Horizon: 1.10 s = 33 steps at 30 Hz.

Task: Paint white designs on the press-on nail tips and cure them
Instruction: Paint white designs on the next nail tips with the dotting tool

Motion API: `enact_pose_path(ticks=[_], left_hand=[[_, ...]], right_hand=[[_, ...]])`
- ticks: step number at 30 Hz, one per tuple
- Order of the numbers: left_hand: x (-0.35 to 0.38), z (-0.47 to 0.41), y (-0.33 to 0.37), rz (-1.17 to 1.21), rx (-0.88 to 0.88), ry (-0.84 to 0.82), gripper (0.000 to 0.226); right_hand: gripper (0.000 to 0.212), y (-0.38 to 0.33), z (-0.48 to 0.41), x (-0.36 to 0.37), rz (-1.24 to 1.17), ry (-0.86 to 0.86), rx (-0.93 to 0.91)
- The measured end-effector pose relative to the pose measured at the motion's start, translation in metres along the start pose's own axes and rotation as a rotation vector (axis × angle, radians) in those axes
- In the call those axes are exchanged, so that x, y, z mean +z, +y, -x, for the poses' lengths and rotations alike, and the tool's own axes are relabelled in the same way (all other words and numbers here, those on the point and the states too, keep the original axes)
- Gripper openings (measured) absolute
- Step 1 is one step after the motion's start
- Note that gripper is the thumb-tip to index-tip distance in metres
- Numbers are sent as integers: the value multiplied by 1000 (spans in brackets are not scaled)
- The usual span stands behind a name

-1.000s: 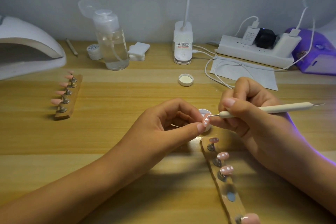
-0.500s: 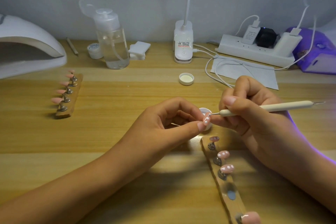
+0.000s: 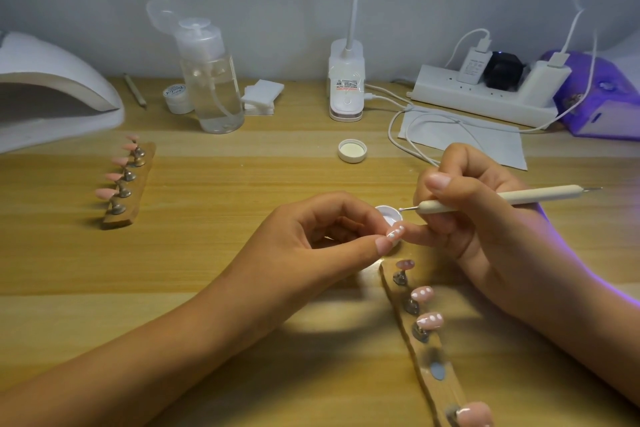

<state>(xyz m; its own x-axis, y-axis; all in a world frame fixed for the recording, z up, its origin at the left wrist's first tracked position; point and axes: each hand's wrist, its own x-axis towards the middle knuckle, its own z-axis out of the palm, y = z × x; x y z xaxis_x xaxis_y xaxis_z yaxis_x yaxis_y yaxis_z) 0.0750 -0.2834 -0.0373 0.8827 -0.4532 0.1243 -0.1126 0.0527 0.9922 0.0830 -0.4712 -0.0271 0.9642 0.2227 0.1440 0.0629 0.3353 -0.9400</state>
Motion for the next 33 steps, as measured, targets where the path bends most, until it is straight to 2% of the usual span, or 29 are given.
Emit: enact_pose_path(ticks=[6, 9, 11, 13, 16, 24, 33], left_hand=[[2, 3, 0, 23, 14, 24, 9], [4, 7, 3, 52, 78, 70, 10], [5, 10, 7, -83, 202, 112, 8], [8, 13, 11, -332, 406, 142, 7], [16, 18, 13, -627, 593, 120, 9], [28, 26, 4, -969, 687, -24, 21], [23, 28, 0, -1054, 690, -125, 14]], right_hand=[[23, -3, -4, -3, -34, 76, 44], [24, -6, -6, -8, -51, 116, 57], [27, -6, -7, -10, -65, 134, 52], [26, -6, -8, -12, -73, 152, 49], [22, -5, -10, -13, -75, 166, 53], [22, -2, -12, -16, -72, 164, 54], [24, -1, -12, -17, -40, 169, 55]])
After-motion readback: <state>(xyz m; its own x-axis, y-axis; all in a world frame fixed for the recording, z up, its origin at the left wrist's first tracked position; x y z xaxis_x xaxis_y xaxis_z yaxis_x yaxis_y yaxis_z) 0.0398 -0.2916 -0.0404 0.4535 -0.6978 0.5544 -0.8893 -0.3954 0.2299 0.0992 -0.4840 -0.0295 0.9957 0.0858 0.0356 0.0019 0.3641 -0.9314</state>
